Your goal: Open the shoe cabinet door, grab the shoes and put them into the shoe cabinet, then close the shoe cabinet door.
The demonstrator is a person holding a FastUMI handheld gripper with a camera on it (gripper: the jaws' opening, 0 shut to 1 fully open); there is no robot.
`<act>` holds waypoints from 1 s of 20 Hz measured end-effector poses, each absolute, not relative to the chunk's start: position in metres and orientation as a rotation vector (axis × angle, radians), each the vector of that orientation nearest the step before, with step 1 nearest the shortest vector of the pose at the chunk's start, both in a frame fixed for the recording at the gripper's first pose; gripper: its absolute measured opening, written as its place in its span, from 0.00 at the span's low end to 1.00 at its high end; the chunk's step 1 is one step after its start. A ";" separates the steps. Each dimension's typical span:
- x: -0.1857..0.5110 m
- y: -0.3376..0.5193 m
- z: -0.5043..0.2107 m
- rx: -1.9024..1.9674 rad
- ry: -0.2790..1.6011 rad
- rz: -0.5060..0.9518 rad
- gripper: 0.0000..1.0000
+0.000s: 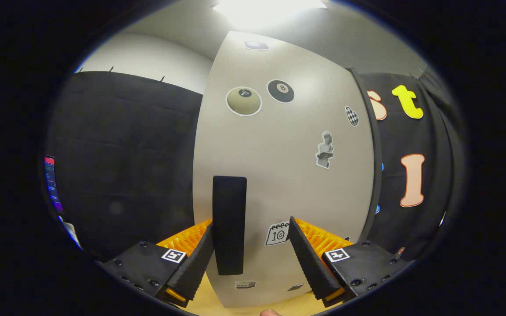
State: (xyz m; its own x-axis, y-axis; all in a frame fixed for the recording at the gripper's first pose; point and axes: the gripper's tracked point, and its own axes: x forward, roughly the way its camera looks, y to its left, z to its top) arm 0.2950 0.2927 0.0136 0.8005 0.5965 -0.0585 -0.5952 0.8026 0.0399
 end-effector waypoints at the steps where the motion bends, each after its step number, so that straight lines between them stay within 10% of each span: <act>1: 0.300 0.302 0.013 0.019 0.069 0.632 0.99; 20: 0.371 0.370 0.001 0.201 0.158 0.455 1.00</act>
